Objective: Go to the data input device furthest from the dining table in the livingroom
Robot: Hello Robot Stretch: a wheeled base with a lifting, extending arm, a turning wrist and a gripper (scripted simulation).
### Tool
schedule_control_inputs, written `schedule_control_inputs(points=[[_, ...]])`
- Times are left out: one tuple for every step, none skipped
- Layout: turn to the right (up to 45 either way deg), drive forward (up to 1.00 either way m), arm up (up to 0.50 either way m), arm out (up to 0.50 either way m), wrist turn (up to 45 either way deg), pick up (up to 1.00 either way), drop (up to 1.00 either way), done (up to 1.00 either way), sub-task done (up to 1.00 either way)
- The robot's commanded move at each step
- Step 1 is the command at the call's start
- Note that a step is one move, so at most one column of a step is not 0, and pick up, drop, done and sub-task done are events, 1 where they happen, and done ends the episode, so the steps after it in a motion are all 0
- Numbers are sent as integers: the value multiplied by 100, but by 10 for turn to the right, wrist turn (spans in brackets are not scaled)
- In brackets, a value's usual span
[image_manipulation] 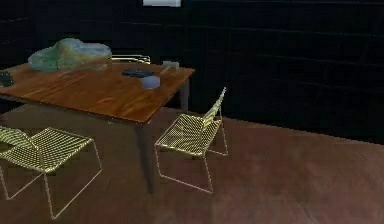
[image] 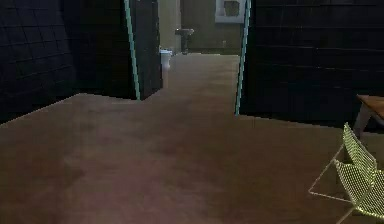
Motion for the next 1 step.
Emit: schedule_control_inputs(points=[[0, 100, 0, 0, 0, 0, 0, 0, 0]])
